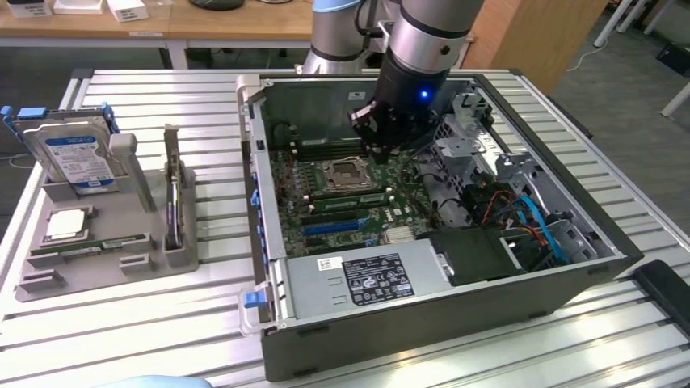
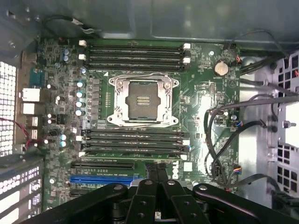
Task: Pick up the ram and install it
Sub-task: 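Press down the ram until it locks into place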
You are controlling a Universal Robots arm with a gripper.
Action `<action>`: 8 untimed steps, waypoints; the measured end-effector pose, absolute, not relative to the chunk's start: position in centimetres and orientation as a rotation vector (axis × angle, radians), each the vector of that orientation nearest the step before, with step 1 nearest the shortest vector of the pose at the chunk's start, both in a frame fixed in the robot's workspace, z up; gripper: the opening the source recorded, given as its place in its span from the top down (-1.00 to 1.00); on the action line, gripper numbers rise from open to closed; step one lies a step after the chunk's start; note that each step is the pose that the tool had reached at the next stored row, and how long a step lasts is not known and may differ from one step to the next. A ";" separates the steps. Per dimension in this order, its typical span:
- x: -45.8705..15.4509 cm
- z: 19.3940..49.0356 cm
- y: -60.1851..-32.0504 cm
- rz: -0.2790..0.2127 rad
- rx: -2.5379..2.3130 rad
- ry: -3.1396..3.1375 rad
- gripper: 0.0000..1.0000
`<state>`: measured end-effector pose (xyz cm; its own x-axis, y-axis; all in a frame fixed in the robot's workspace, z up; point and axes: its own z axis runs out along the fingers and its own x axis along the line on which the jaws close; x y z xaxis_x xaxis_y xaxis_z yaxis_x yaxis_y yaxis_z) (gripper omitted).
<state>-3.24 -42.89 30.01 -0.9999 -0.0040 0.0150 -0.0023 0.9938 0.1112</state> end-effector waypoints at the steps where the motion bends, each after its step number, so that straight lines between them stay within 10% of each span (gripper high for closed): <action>1: -3.2 30.0 -42.9 -0.173 -0.008 -3.118 0.80; 8: -3.2 30.0 -42.9 -0.170 -0.043 -3.109 0.80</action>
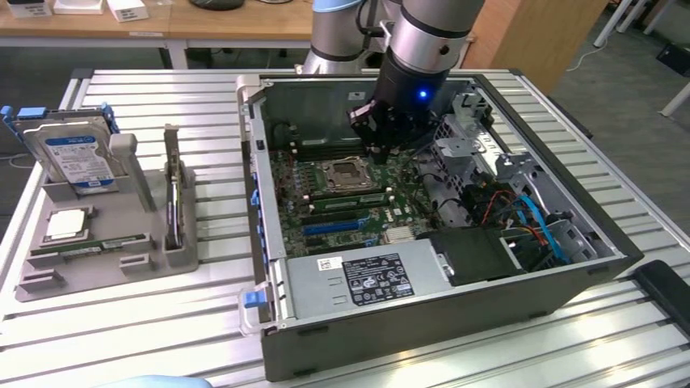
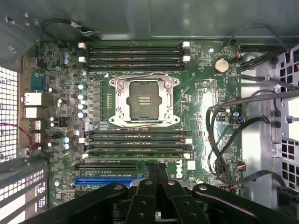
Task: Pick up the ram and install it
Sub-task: 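Press down the ram until it locks into place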
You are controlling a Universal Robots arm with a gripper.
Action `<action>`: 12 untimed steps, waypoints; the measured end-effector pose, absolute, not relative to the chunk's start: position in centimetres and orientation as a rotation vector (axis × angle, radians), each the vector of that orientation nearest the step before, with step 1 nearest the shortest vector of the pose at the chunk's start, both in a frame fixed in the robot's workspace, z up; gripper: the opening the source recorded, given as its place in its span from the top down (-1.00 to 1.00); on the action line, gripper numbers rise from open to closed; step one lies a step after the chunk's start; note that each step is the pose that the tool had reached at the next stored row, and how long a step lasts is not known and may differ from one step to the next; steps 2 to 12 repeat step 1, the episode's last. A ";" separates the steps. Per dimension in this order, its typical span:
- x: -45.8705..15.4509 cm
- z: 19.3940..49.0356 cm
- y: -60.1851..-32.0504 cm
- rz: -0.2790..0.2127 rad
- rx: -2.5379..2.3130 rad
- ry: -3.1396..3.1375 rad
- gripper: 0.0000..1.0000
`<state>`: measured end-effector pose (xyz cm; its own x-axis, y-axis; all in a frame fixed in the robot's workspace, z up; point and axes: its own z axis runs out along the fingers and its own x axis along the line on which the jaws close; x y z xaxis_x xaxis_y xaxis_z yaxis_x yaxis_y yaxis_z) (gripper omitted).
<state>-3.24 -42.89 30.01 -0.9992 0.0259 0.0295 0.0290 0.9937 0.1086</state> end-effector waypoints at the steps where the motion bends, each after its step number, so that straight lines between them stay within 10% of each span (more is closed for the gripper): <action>1: -3.2 30.0 -42.9 -0.170 -0.043 -3.109 0.80; 12: -3.2 30.0 -42.9 -0.170 -0.043 -3.109 0.80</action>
